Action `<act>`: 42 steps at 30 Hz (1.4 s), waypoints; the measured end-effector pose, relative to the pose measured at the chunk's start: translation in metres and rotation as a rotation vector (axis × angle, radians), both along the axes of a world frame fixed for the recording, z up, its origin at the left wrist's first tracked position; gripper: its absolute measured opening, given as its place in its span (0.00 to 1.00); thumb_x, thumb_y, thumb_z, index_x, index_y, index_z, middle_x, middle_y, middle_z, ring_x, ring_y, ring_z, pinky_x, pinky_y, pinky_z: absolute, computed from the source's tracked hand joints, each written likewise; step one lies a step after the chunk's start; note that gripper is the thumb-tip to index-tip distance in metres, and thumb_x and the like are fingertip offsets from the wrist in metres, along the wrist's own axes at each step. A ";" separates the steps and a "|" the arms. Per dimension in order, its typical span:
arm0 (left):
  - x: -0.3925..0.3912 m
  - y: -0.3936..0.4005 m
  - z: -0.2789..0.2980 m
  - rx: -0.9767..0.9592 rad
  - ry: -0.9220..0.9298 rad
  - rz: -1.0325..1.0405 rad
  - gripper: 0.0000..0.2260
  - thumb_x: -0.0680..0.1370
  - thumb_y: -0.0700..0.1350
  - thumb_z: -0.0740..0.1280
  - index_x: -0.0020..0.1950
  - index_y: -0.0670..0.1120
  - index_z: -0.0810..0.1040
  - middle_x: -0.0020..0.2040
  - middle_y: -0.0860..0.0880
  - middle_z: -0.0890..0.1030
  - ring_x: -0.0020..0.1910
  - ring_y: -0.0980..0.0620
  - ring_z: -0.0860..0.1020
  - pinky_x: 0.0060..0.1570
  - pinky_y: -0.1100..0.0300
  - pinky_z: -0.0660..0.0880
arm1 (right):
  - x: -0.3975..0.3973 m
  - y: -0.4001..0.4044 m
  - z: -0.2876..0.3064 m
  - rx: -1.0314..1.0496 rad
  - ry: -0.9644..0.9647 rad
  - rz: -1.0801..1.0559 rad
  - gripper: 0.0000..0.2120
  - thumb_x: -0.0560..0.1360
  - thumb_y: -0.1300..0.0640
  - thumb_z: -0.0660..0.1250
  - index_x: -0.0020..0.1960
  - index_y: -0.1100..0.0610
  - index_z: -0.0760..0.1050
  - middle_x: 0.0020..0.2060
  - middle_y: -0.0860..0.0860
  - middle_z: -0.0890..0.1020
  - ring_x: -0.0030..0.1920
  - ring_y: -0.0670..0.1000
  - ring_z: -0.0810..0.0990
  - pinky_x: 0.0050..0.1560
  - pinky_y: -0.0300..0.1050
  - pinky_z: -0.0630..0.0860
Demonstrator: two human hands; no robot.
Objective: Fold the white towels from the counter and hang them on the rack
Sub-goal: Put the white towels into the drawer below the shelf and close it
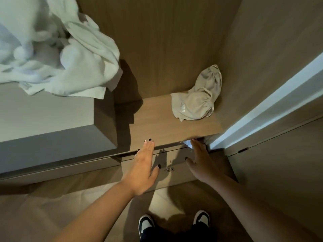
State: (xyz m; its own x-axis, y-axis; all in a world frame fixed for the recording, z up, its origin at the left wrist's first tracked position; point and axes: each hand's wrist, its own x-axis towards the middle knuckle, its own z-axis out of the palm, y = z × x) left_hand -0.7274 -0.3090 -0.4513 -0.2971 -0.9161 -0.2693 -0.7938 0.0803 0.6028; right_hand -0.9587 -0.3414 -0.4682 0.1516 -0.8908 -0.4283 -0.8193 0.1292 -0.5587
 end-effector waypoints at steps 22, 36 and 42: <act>-0.095 -0.047 -0.402 -0.101 -0.059 -0.167 0.35 0.82 0.48 0.61 0.78 0.49 0.38 0.78 0.53 0.37 0.77 0.56 0.33 0.78 0.58 0.39 | -0.050 -0.068 -0.398 -0.009 -0.134 -0.282 0.31 0.80 0.57 0.64 0.79 0.58 0.55 0.78 0.55 0.58 0.77 0.56 0.58 0.74 0.52 0.61; -0.137 -0.100 -0.531 -0.148 0.072 0.048 0.34 0.83 0.47 0.59 0.80 0.42 0.41 0.81 0.48 0.40 0.77 0.54 0.33 0.78 0.56 0.39 | -0.074 -0.156 -0.534 -0.405 -0.086 -0.630 0.19 0.74 0.61 0.68 0.64 0.61 0.72 0.62 0.59 0.72 0.60 0.60 0.73 0.58 0.52 0.72; -0.143 -0.096 -0.554 -0.167 0.204 0.170 0.38 0.80 0.43 0.63 0.80 0.46 0.39 0.80 0.53 0.39 0.76 0.60 0.33 0.73 0.65 0.36 | -0.084 -0.159 -0.541 -0.570 -0.194 -0.621 0.07 0.79 0.60 0.63 0.47 0.61 0.78 0.38 0.53 0.77 0.39 0.53 0.74 0.41 0.42 0.65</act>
